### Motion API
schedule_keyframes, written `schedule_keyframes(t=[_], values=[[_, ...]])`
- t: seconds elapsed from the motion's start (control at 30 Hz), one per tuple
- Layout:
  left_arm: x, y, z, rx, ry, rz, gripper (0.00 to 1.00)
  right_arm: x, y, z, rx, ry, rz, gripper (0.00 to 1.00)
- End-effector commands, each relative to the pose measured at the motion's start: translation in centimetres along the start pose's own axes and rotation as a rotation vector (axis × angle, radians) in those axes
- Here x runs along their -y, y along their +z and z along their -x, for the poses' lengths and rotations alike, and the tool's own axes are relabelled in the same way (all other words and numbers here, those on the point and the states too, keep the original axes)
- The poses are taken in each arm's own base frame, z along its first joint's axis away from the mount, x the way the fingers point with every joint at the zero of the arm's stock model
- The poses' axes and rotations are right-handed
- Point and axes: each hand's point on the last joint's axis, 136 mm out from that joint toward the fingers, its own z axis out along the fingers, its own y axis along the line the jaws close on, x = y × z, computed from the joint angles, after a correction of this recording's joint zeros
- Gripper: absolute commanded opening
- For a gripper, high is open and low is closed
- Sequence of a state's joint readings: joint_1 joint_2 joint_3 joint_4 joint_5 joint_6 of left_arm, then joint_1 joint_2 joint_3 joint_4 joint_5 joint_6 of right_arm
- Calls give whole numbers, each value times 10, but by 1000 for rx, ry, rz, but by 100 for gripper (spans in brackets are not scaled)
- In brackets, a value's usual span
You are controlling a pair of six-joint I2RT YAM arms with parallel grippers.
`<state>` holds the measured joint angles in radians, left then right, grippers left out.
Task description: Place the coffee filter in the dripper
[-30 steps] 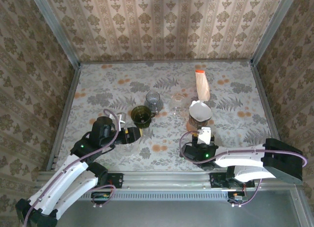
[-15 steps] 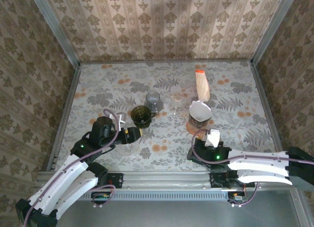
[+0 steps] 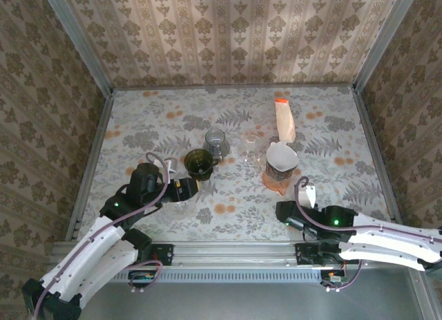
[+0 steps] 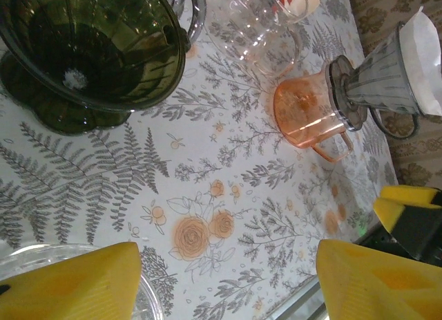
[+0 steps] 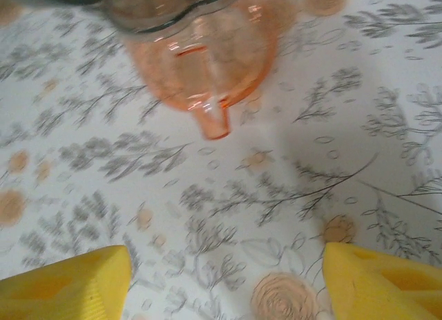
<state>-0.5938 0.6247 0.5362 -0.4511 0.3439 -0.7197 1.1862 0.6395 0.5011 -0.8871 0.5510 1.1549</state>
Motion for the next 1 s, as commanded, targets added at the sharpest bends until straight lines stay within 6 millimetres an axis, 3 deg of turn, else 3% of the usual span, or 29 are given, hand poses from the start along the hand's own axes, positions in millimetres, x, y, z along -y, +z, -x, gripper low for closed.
schedule_keyframes(t=[0.0,0.17,0.3,0.47,0.6,0.8,0.97], values=[[4,-10,15,48,44,31,70,-21,-16,-13,-106,-123,137,74],[-2,-18,23,81,57,93,70,-67,-32,-14,-138,-252,306,76],[-10,-26,27,103,61,160,70,-119,-42,-16,-151,-442,385,83],[-18,-37,30,137,55,216,72,-186,-36,-21,-161,-614,465,83],[-22,-46,31,160,60,246,76,-229,-19,-6,-118,-629,508,84],[-26,-48,28,159,46,247,77,-259,30,39,-52,-587,463,79],[-27,-48,26,165,39,236,77,-255,68,88,4,-464,327,78]])
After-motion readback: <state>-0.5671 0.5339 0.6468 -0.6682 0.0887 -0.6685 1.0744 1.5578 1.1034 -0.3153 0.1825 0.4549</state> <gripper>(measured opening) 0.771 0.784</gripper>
